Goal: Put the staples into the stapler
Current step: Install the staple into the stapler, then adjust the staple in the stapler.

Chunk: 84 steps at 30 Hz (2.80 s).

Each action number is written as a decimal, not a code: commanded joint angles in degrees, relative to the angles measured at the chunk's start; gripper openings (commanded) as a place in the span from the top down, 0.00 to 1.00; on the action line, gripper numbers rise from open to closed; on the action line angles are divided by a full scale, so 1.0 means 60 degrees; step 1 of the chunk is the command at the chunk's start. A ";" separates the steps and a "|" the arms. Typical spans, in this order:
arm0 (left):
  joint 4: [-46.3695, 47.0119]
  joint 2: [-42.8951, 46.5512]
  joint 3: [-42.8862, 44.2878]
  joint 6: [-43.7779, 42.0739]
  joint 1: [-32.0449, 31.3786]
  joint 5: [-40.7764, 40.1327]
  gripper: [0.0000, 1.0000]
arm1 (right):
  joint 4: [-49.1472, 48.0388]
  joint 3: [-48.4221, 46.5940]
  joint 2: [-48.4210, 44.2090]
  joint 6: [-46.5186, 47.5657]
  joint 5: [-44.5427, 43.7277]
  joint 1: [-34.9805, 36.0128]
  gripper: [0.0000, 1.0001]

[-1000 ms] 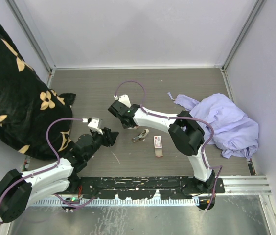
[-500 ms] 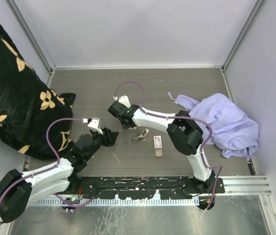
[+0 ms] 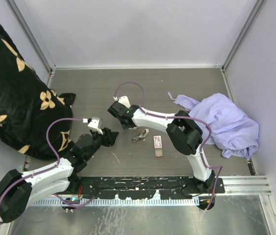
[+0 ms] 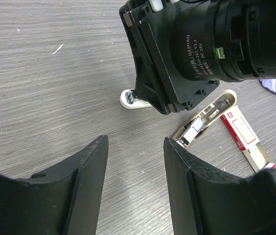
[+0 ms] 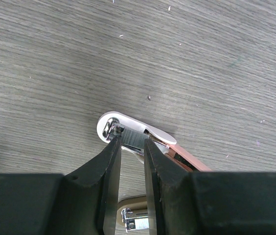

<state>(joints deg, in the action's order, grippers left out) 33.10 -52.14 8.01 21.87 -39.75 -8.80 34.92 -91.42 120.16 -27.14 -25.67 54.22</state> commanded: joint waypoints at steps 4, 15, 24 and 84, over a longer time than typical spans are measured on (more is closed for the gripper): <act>0.0335 0.0102 -0.0028 0.0018 -0.0039 -0.0083 0.49 | -0.0234 -0.0349 0.0021 -0.0114 -0.0212 0.0046 0.71; 0.0411 -0.0163 0.0054 0.0112 -0.0036 -0.0029 0.49 | -0.0246 -0.0414 -0.0291 -0.0071 -0.0223 0.0057 0.71; 0.0529 -0.0427 0.0086 0.0135 -0.0028 0.0016 0.49 | -0.0370 -0.0021 -0.0331 -0.0222 0.0045 0.0198 0.71; -0.0344 -0.4458 0.3933 0.1061 0.0845 0.3989 0.30 | -0.2658 0.4743 -0.5104 -0.0208 0.2843 -0.1883 0.44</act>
<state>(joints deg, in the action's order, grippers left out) 27.46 -73.25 27.51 25.93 -37.80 5.76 25.76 -66.11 92.84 -26.15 -14.66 44.29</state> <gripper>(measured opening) 0.701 0.542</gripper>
